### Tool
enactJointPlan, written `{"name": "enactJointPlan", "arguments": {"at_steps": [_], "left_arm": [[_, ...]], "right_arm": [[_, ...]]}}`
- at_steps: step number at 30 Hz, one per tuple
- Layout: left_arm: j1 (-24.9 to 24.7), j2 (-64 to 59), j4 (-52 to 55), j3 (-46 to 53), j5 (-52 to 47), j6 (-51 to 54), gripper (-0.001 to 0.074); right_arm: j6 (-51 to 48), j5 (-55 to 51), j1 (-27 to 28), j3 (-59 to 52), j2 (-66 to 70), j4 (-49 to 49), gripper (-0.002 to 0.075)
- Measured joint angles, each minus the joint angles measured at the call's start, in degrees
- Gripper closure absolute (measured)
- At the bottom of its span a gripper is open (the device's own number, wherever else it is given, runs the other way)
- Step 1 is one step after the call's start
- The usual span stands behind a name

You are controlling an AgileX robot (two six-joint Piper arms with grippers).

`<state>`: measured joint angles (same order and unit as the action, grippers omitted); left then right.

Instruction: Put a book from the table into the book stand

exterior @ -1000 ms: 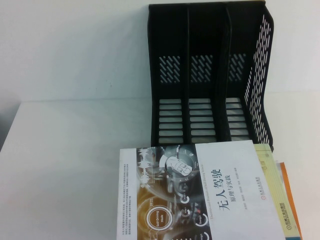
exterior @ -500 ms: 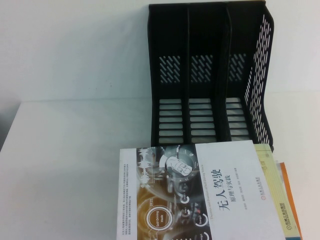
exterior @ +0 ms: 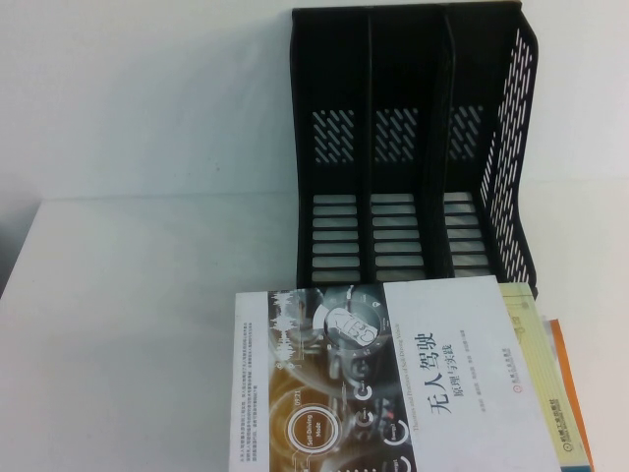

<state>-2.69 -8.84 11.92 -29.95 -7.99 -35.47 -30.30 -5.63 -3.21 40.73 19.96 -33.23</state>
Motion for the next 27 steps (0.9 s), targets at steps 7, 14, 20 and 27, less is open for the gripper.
{"name": "enactJointPlan", "arguments": {"at_steps": [7,14,20,27], "left_arm": [[0.0,-3.29,-2.69,-0.92,-21.11,-1.09,0.0739],[0.0,-3.38,-2.07,-0.92,-22.07,-0.95,0.0739],[0.0,-3.38,-3.14,-0.92,-21.28,-0.86,0.0739],[0.0,-6.84,-4.5,-0.92,-17.54,2.0,0.0739]], "right_arm": [[-5.55,-9.04,0.0,-0.2,5.19,2.49,0.0729],[-5.94,-9.03,-1.14,-0.2,5.19,-1.3,0.0729],[-5.73,-11.02,-2.23,-0.2,4.2,-7.85,0.0729],[-6.34,-11.57,-6.43,-0.2,4.2,-11.93,0.0729]]}}
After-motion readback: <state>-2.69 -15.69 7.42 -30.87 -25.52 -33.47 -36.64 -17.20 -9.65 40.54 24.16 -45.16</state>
